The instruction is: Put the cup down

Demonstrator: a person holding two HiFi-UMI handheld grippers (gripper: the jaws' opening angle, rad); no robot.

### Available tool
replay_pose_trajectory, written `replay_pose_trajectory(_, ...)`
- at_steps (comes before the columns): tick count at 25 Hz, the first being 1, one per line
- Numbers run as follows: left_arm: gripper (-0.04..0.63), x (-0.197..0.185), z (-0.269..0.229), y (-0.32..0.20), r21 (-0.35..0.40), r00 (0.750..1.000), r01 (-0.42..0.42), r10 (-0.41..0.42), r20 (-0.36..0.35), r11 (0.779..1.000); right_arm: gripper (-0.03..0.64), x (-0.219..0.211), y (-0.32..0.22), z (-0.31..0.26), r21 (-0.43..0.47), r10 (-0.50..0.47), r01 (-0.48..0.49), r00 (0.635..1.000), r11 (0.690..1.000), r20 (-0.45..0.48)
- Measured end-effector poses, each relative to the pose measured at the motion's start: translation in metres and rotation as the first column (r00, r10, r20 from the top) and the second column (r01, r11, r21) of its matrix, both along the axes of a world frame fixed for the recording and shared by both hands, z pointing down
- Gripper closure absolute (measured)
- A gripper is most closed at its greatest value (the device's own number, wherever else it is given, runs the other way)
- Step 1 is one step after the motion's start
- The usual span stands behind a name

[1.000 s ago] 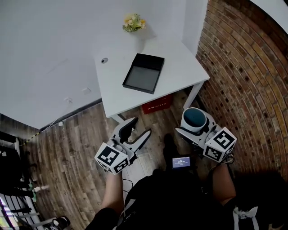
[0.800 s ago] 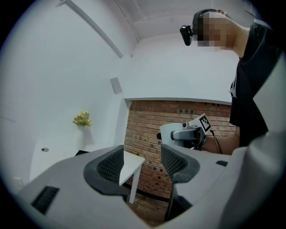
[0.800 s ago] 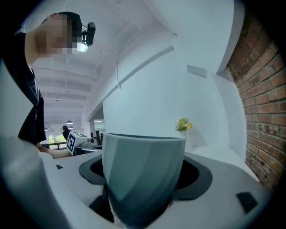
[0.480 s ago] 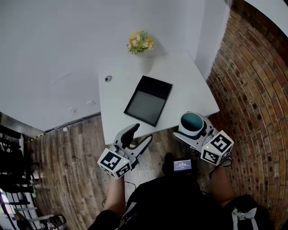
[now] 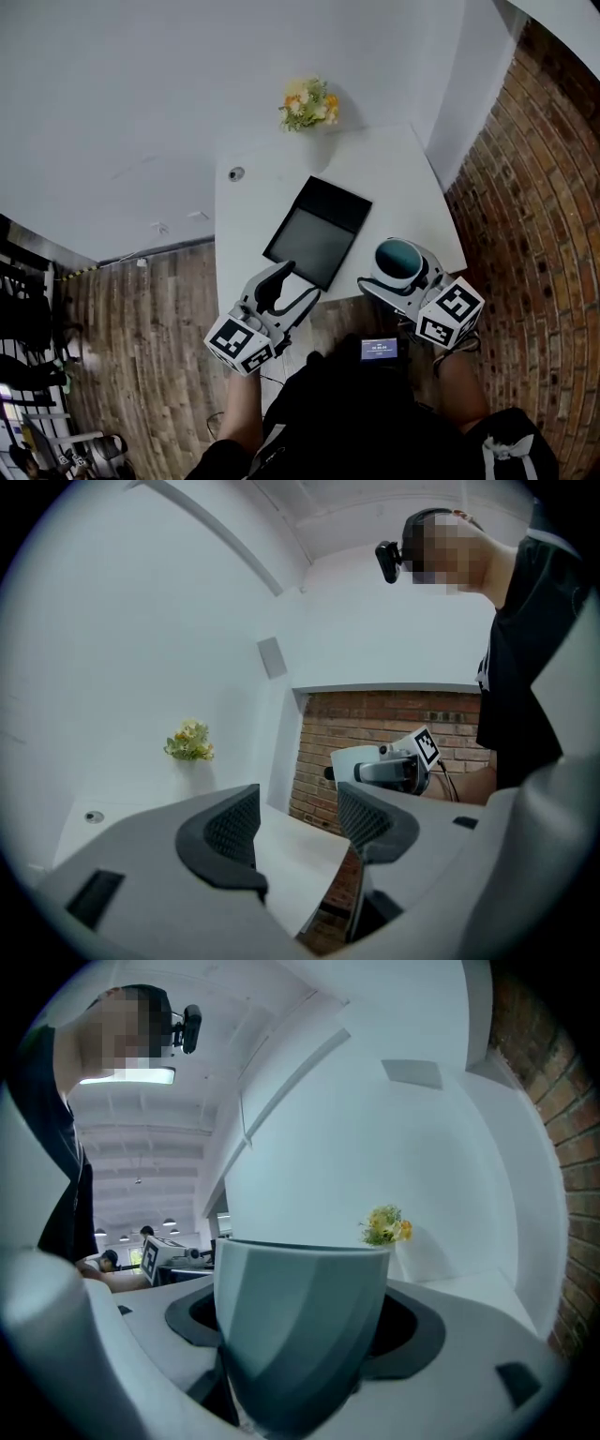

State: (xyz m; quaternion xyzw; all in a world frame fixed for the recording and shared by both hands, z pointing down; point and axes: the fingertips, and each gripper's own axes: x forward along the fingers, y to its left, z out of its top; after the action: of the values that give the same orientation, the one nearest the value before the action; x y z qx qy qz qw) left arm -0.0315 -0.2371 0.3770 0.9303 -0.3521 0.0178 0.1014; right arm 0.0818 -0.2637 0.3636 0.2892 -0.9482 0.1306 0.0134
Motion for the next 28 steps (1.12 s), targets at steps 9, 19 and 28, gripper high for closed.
replay_pose_trajectory(9,0.330,-0.022,0.000,-0.012,-0.006,0.999,-0.018,0.018,-0.030,1.000,0.213,-0.027,-0.012,-0.002,-0.002,0.004,-0.004,1.000,1.000,0.007)
replay_pose_trajectory(19,0.334,-0.035,-0.004,-0.022,0.003,0.997,-0.058,0.058,-0.051,0.998,0.213,-0.047,-0.018,-0.009,0.019,0.013,-0.012,1.000,1.000,-0.027)
replay_pose_trajectory(28,0.337,-0.027,0.000,-0.027,-0.008,0.995,-0.086,0.086,-0.051,0.996,0.213,-0.045,-0.021,-0.006,0.015,0.023,-0.022,0.999,1.000,-0.034)
